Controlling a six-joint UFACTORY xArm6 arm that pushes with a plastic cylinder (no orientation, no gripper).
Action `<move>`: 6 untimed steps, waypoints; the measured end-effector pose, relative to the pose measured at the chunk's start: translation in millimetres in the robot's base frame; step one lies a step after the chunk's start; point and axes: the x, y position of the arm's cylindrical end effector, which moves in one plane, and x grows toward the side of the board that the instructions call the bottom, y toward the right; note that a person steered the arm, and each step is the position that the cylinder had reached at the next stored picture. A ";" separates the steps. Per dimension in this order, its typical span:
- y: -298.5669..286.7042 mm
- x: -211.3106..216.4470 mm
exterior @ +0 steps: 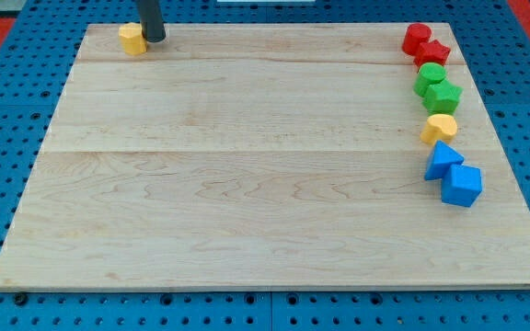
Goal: Push the yellow heart to the top center of the board
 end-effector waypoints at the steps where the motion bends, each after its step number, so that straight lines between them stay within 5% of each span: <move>1: 80.2 -21.4; 2: 129.7 -27.3; 3: 190.1 30.7; 5: 299.1 315.1; 6: 379.8 373.5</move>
